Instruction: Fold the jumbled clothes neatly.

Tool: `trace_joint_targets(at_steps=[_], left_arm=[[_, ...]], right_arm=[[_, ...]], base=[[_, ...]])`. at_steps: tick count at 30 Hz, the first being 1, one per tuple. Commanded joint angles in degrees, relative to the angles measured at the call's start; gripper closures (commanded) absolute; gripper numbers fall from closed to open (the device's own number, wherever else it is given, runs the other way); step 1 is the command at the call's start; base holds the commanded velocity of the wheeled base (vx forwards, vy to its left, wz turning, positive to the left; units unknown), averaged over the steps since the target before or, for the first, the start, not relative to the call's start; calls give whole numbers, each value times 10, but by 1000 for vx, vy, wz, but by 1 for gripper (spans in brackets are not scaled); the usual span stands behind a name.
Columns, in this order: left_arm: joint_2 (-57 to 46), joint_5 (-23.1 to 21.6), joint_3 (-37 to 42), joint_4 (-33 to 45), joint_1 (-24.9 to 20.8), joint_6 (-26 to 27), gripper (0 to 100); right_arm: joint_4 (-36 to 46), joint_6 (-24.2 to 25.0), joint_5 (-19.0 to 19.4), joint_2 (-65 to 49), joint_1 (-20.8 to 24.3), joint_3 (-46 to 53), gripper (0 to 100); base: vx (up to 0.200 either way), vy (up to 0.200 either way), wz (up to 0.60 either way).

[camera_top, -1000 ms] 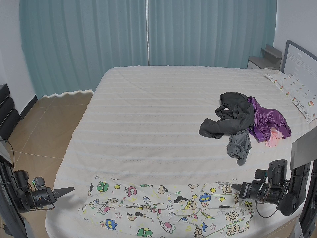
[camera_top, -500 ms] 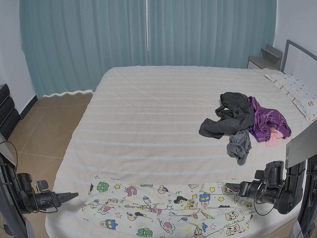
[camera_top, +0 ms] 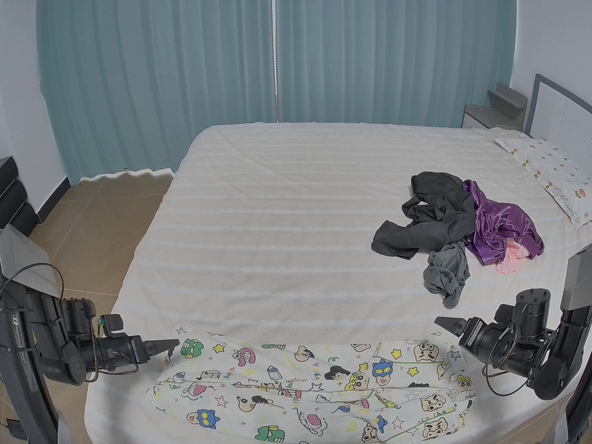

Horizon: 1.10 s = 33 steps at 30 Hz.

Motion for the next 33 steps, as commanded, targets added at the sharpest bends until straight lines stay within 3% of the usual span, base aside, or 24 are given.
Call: trace_joint_targets(at_steps=[1, 3, 5, 6, 7, 11, 12, 13, 14, 15, 16, 18, 20, 22, 33], left_arm=[[-12, 6, -51, 66, -30, 24, 0], [-13, 10, -57, 80, -29, 44, 0], [-39, 61, -79, 112, -29, 70, 0], [-39, 61, -79, 112, -29, 70, 0], [-90, 129, -108, 141, -34, 57, 0], [-166, 145, -154, 230, -52, 1, 0], [-204, 180, -214, 352, -60, -5, 0], [-210, 187, -226, 375, -61, -5, 0], [-230, 212, -302, 521, -64, -6, 0], [-233, 213, -313, 542, -64, -6, 0], [-244, 192, -349, 635, -64, 3, 0], [-241, 130, -340, 657, -55, 63, 0], [-219, 126, -313, 660, -27, 186, 0], [-198, 129, -292, 665, -18, 240, 0], [-133, 138, -270, 714, -33, 247, 0]], right_arm=[[10, 3, -13, -19, 7, 10, 0], [14, 3, -16, -19, 8, 10, 0], [17, 3, -19, -13, 7, 10, 0], [17, 3, -19, -13, 7, 10, 0], [18, 3, -19, -7, 7, 10, 0], [17, 3, -27, -5, 8, 10, 0], [17, 3, -33, -4, 9, 10, 0], [17, 3, -33, -4, 10, 10, 0], [18, 3, -34, -4, 14, 10, 0], [18, 3, -35, -4, 15, 10, 0], [18, 3, -37, -4, 15, 10, 0], [18, 3, -45, -4, 16, 10, 0], [18, 3, -49, -3, 16, 10, 0], [18, 3, -49, -2, 16, 10, 0], [12, 2, -64, 32, 32, 10, 0]], base=[[0, 0, 0], [0, 0, 0], [0, 0, 0], [0, 0, 0], [0, 0, 0], [0, 0, 0], [0, 0, 0], [0, 0, 0], [0, 0, 0], [0, 0, 0], [0, 0, 0], [0, 0, 0], [0, 0, 0], [0, 0, 0], [0, 0, 0]])
